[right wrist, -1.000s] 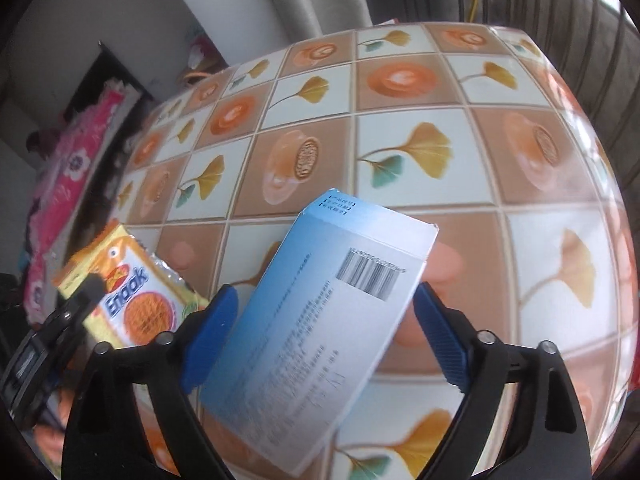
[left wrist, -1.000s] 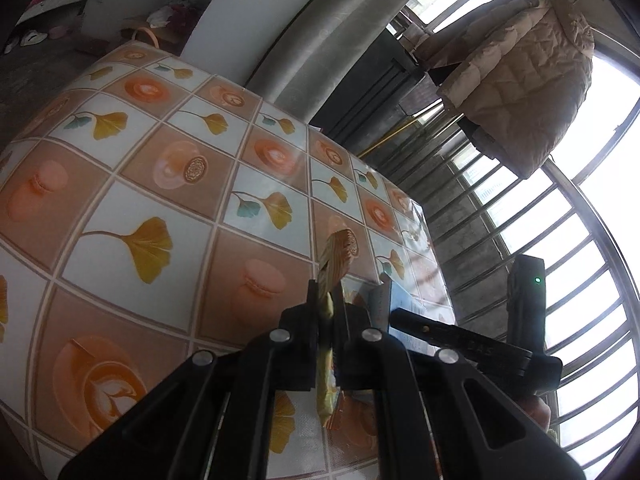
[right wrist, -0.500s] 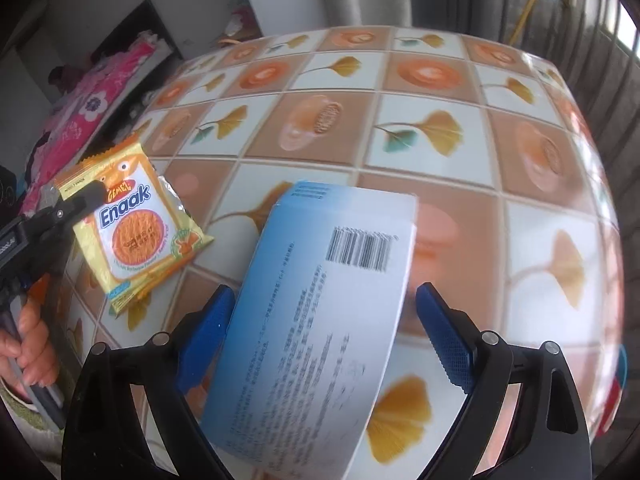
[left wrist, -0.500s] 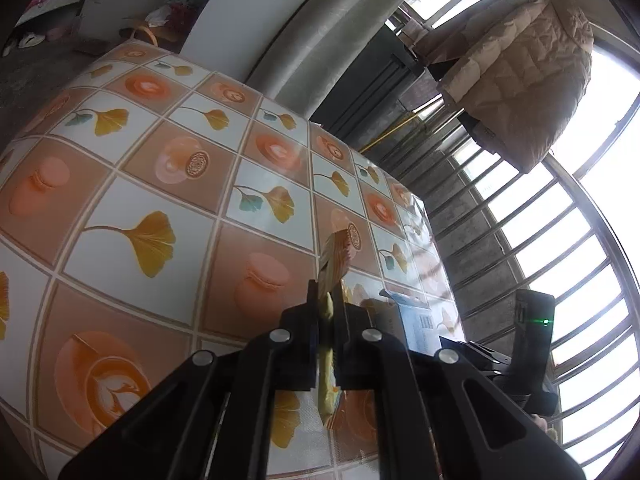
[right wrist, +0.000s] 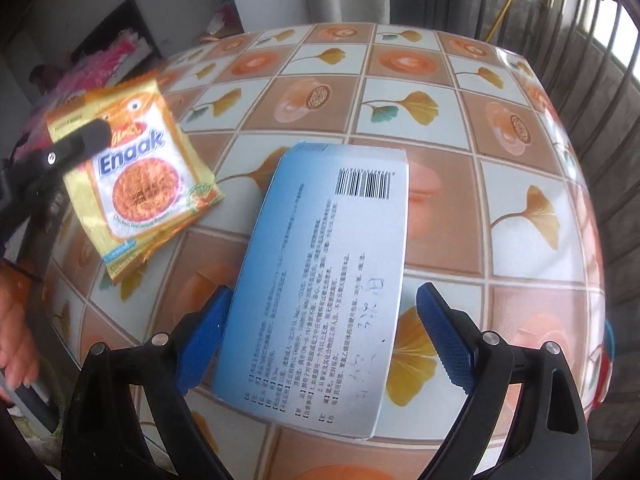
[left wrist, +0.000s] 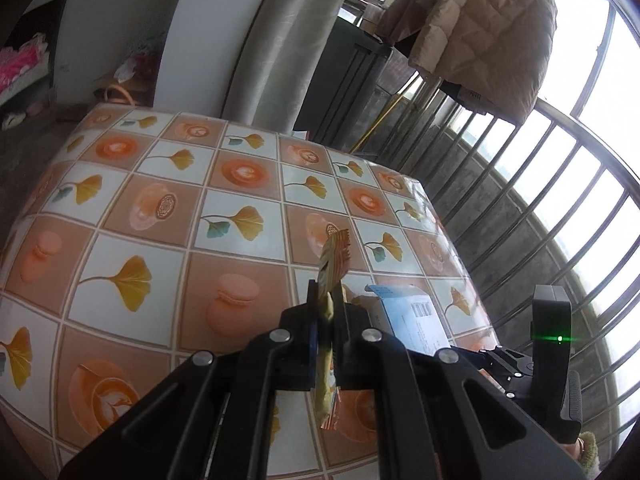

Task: Collect trash
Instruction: 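Lift the blue box and Enaak packet off the table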

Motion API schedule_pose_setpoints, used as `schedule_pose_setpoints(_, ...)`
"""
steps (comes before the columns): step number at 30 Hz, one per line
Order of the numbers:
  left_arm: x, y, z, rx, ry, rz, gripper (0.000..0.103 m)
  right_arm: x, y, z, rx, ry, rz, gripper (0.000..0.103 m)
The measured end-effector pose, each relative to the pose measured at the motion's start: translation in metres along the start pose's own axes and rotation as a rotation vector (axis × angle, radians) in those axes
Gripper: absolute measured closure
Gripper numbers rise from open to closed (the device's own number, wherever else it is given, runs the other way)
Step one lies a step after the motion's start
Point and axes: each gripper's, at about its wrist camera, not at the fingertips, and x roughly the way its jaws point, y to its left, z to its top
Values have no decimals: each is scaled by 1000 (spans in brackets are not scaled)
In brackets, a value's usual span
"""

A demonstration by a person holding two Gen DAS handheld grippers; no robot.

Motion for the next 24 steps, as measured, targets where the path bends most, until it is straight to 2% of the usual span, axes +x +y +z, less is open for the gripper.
schedule_pose_setpoints(4,2,-15,0,61,-7,39,98,-3,-4,-3,19,-1,32,30)
schedule_pose_setpoints(10,8,-32,0,116,3,59,98,-10,-19,-5,82,-3,71,32)
schedule_pose_setpoints(24,13,-70,0,230,-9,50,98,-37,-78,-19,291,-38,197,33)
